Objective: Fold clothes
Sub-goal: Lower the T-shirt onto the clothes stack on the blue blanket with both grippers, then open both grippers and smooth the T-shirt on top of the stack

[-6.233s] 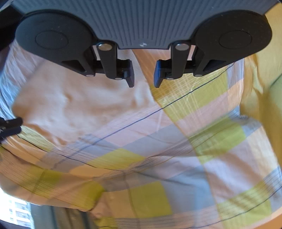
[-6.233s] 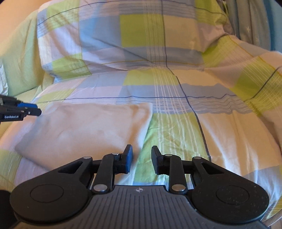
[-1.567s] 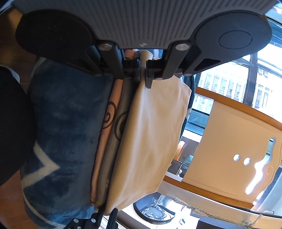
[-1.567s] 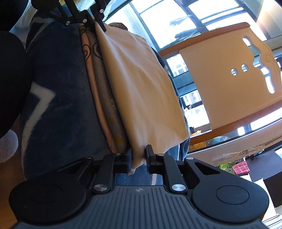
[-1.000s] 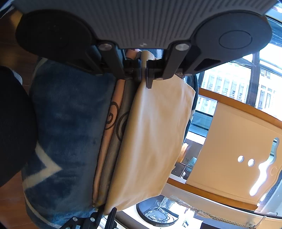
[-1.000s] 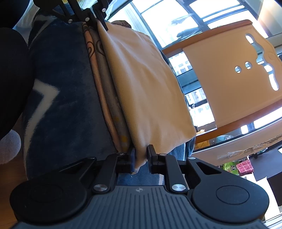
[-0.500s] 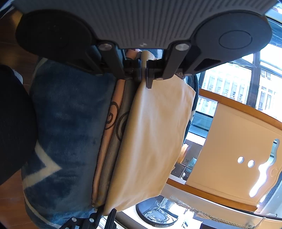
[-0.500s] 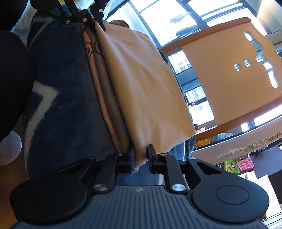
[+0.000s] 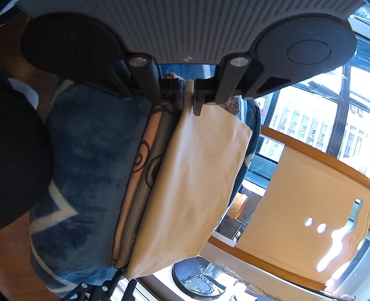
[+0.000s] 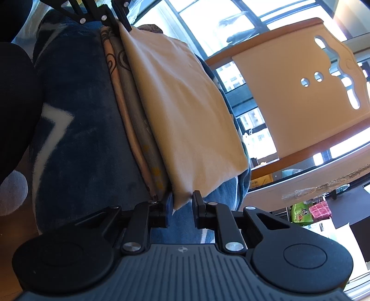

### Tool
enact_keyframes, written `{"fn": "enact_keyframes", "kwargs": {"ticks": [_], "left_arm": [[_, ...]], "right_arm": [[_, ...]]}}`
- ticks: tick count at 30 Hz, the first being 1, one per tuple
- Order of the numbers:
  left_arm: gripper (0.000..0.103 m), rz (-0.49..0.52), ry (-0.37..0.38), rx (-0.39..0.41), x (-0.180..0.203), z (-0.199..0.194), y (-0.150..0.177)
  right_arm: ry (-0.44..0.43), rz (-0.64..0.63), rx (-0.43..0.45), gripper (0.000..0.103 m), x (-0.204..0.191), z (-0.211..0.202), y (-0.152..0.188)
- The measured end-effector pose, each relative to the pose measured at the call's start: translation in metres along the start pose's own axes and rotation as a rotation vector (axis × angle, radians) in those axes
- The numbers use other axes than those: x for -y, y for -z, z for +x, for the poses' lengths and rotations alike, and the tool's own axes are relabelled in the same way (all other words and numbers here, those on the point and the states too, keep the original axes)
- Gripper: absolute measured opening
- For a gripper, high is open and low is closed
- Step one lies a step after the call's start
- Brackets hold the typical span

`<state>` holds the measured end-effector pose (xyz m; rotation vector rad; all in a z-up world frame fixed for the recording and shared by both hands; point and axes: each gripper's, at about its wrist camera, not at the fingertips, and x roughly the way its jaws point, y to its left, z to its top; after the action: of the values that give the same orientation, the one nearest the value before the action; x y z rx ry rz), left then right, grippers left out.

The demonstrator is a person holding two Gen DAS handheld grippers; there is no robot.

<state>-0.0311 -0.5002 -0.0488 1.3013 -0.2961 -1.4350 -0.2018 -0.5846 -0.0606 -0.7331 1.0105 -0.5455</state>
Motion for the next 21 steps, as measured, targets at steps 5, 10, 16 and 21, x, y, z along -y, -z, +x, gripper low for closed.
{"fn": "enact_keyframes", "kwargs": {"ticks": [5, 10, 16, 21], "left_arm": [[0.010, 0.017, 0.001, 0.013, -0.007, -0.012, 0.003], [0.019, -0.012, 0.024, 0.016, -0.020, -0.025, 0.006], [0.021, -0.167, -0.016, -0.009, -0.053, -0.011, 0.009], [0.027, -0.474, 0.024, -0.019, -0.093, 0.025, 0.001]], "right_arm": [[0.013, 0.035, -0.002, 0.018, 0.007, -0.008, 0.009], [0.002, 0.078, 0.044, 0.028, 0.014, -0.019, -0.001], [-0.041, 0.376, 0.066, 0.028, 0.052, -0.017, 0.005], [-0.153, 0.725, 0.115, 0.033, 0.100, 0.003, 0.006]]}}
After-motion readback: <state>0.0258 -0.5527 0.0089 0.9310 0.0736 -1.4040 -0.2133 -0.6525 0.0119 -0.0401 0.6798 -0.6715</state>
